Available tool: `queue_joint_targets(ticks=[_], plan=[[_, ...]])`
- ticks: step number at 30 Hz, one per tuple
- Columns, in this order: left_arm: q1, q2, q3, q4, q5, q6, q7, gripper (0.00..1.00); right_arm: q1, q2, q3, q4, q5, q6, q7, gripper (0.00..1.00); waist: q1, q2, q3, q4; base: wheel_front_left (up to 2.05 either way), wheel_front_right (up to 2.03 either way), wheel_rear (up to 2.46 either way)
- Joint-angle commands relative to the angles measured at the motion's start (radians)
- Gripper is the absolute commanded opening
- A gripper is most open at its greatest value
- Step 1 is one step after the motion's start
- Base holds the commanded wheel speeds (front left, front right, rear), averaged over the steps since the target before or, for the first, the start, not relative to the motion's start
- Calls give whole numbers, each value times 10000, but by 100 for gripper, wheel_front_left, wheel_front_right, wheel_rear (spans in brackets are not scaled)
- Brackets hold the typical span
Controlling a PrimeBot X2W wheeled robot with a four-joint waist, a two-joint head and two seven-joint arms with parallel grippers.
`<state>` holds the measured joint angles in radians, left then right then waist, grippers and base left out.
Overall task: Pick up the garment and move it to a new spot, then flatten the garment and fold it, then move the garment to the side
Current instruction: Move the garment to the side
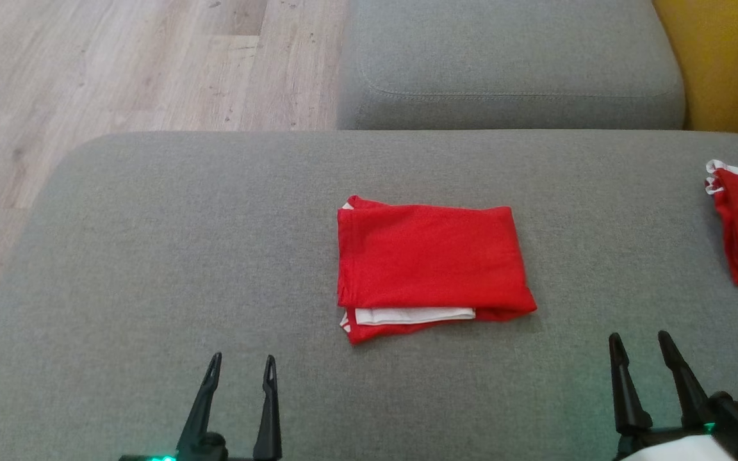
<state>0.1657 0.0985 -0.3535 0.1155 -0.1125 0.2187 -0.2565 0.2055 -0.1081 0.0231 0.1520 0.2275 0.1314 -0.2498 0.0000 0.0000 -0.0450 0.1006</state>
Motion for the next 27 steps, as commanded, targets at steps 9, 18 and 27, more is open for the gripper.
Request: queue_joint_targets(ticks=[9,18,27], plan=[[-270,-167,489,-262,205,-117,-53,100,-260,-195,270,-154,-16,-7,-119,100,0,0,-52,37,0,0,0],[-331,-252,474,-342,264,-238,-53,100,-243,-213,297,277,202,-7,-120,100,0,0,44,206,0,0,0],[-581,-356,212,-594,468,-306,-53,100,-1878,-266,265,2110,1160,-7,857,100,0,0,751,590,0,0,0]])
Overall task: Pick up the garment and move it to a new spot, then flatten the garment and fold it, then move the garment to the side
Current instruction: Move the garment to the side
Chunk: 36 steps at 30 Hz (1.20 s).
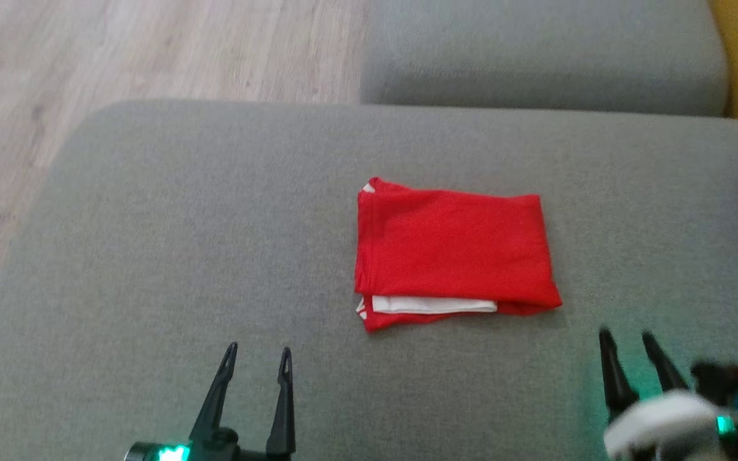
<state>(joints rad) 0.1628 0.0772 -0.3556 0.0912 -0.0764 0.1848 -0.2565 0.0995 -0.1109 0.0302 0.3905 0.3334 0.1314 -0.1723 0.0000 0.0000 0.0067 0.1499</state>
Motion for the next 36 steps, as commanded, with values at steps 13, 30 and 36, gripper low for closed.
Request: queue_joint_targets(ticks=[13,30,36], plan=[[-1617,-257,-427,-448,35,215,-53,100,-4515,-871,1248,1552,695,-7,3026,100,0,0,1707,505,0,0,0],[-2455,-268,-668,-538,-6,342,-53,100,-5697,-2146,2097,1754,2049,-7,2054,0,0,0,2791,-754,0,0,0],[-3126,-269,-655,-782,272,362,-53,100,-6245,-3860,1836,597,1964,-7,1991,0,0,0,3578,-1966,0,0,0]])
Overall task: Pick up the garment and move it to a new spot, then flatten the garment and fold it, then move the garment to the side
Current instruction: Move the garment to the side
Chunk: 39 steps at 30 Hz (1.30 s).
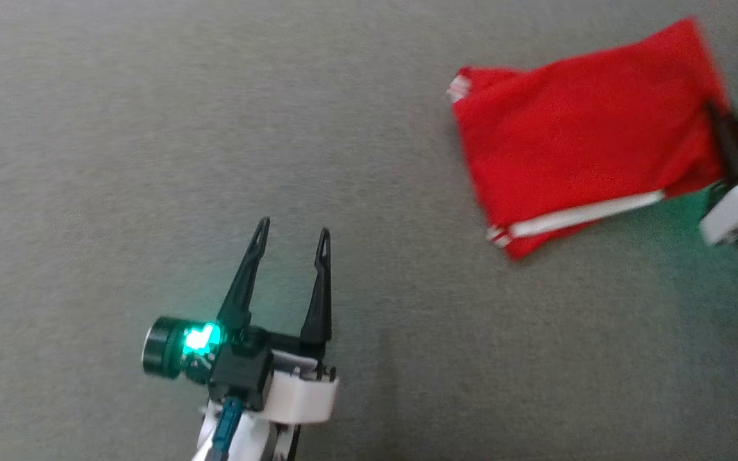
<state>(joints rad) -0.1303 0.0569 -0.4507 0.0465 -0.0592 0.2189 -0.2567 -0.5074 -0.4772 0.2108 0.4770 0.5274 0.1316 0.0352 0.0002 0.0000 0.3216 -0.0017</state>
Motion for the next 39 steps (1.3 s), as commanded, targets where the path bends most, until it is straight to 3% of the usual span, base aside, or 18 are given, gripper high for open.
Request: queue_joint_targets(ticks=[1,10,11,12,13,17,21,25,31,36,39], plan=[[-303,-65,271,-344,140,4,-51,100,-247,-446,-79,-435,-21,-9,-67,0,-2,0,541,-572,0,0,0],[-1253,-66,197,-517,516,-61,-51,100,-656,-2025,-2134,-1674,-378,-9,392,0,-2,0,1682,-1234,0,0,0],[-1356,-66,186,-550,541,-64,-51,100,-634,-2108,-2477,-1746,-491,-9,450,22,-2,0,1810,-1231,0,0,0],[-1470,-66,178,-616,553,-69,-51,100,-568,-2166,-2791,-1818,-624,-9,541,74,-2,0,1926,-1217,0,0,0],[-1564,-66,177,-664,562,-67,-51,100,-493,-2161,-3130,-1886,-789,-9,609,100,-2,0,2022,-1200,0,0,0],[-1726,-66,225,-699,471,65,-51,100,47,-1533,-3947,-2387,-1521,-9,732,100,-2,0,2112,-1091,0,0,0],[-1623,-66,152,-653,-11,76,-51,100,792,-429,-3900,-2842,-2129,-9,677,100,-2,0,1662,-831,0,0,0],[-1223,-66,98,-454,-723,-280,-51,100,1588,660,-3303,-2908,-2201,-9,280,100,-2,0,905,-482,0,0,0],[-550,-66,404,-463,-657,-200,-51,100,2696,1769,-1855,-2384,-1903,-9,-970,100,-2,0,-309,66,0,0,0],[188,-66,739,-614,-413,23,-51,100,3670,2412,-675,-1790,-2006,-9,-2625,100,-2,0,-1274,589,0,0,0],[460,-66,879,-686,-485,62,-51,100,4118,2726,-383,-1676,-2117,-9,-2879,100,-2,0,-1581,755,0,0,0]])
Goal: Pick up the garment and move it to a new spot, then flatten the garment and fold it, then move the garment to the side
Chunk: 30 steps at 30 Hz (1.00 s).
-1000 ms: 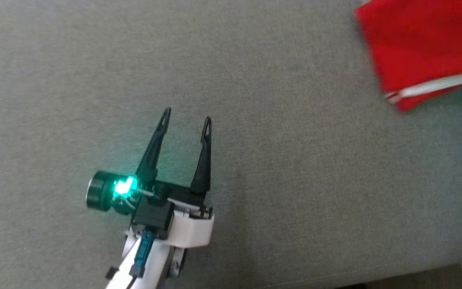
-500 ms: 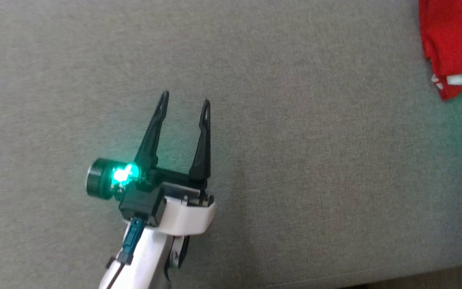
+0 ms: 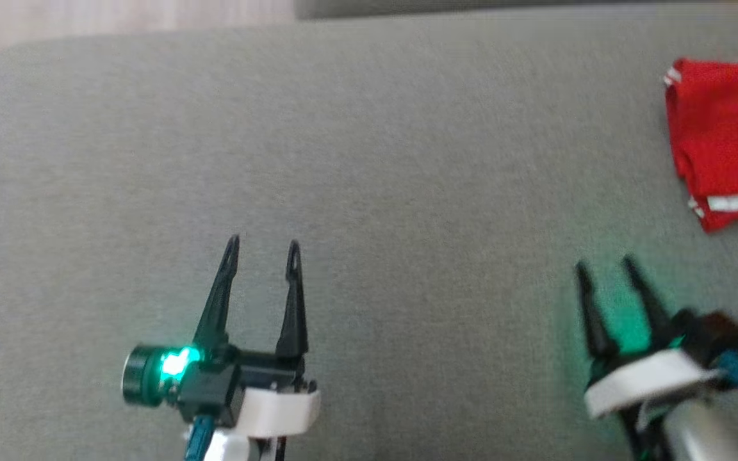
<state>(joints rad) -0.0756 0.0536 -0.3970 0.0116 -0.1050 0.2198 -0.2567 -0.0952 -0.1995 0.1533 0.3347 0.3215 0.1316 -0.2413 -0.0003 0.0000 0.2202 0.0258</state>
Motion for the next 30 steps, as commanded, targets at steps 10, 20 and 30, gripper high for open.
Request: queue_joint_targets(ticks=[10,20,30], plan=[[1465,-33,733,-565,185,-313,-51,100,2294,1287,-720,-2236,-1267,-9,-202,100,3,0,-2067,729,0,0,0],[2230,36,1114,-685,403,-869,-51,100,2984,1487,-1095,-2901,-1647,-9,-203,100,3,0,-2417,667,0,0,0],[2523,48,978,-118,385,-1064,0,0,3313,1561,-1308,-2581,-1541,0,-92,0,3,0,-2485,620,0,0,0]])
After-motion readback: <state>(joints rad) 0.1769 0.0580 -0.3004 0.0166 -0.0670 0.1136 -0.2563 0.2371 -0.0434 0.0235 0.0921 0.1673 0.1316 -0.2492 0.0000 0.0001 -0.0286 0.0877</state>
